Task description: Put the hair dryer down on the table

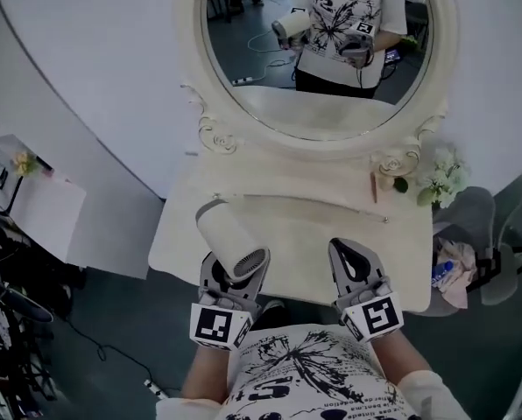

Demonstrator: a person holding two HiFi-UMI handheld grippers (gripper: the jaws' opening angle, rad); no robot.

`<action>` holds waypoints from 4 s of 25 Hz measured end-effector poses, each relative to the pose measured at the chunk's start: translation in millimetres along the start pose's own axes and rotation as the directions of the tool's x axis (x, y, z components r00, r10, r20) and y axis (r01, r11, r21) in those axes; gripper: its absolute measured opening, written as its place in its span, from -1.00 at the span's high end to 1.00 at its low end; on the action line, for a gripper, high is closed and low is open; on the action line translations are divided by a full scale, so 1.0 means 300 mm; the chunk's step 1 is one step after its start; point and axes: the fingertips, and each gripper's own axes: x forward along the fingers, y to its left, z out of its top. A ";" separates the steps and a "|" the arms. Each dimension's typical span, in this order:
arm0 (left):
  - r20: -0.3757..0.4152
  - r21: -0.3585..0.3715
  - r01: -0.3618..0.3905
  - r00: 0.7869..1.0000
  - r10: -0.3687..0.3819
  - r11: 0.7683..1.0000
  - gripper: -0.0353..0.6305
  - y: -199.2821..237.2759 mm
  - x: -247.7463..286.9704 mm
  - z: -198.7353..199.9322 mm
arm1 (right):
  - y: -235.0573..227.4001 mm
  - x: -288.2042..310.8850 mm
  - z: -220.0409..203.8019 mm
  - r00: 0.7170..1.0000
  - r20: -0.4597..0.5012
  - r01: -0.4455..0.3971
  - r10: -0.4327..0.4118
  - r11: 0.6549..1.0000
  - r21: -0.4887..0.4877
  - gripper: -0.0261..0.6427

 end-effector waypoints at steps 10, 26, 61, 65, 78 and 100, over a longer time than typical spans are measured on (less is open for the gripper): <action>-0.119 0.079 0.320 0.943 -0.310 0.944 0.13 0.051 0.228 -0.147 | -0.085 0.112 -0.081 0.968 -0.056 0.247 -0.245 0.969 0.028 0.87; -0.510 0.109 0.596 0.721 -0.469 0.796 0.13 0.071 0.306 -0.684 | -0.082 0.210 -0.266 0.909 -0.107 0.409 -0.402 0.912 0.044 0.87; -0.771 0.028 0.647 0.499 -0.396 0.762 0.07 0.077 0.296 -1.027 | 0.009 0.171 -0.355 0.898 -0.185 0.411 -0.399 0.911 0.027 0.87; -0.725 0.031 0.680 0.519 -0.452 0.732 -0.14 0.033 0.284 -0.987 | 0.023 0.179 -0.339 0.903 -0.174 0.403 -0.393 0.915 0.024 0.87; -0.620 0.068 0.633 0.632 -0.464 0.771 -0.14 0.050 0.278 -0.805 | 0.021 0.196 -0.265 0.910 -0.133 0.398 -0.393 0.917 0.012 0.87; -0.009 0.122 0.304 0.952 -0.305 0.945 0.83 0.312 0.256 -0.088 | 0.127 0.317 -0.057 0.966 0.012 0.258 -0.258 0.966 -0.004 0.87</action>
